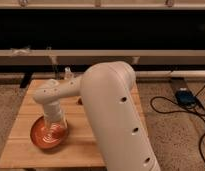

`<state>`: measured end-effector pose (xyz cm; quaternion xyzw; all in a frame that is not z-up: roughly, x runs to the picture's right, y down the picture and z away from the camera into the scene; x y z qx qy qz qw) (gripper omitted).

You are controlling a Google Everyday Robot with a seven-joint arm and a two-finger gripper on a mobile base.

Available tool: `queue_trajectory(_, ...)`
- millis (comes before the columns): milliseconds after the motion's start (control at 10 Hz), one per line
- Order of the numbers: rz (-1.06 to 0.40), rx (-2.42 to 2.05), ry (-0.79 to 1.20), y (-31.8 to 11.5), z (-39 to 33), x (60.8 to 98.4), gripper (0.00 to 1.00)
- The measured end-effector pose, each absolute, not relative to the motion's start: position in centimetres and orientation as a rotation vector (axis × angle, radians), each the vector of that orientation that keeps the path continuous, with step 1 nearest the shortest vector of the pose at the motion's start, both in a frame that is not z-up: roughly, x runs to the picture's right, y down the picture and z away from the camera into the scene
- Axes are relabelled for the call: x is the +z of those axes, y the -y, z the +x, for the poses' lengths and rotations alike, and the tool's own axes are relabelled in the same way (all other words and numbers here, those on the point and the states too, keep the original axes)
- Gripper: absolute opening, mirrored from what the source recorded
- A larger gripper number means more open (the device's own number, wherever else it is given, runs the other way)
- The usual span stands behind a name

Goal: Push the ceramic bowl across the table

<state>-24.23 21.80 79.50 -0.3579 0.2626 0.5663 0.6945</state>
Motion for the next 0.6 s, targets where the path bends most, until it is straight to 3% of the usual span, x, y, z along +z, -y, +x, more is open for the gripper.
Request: queue_trajectory(600, -0.781, 1.355, -0.606, -21.2, -20.4, 79.6, 0.65)
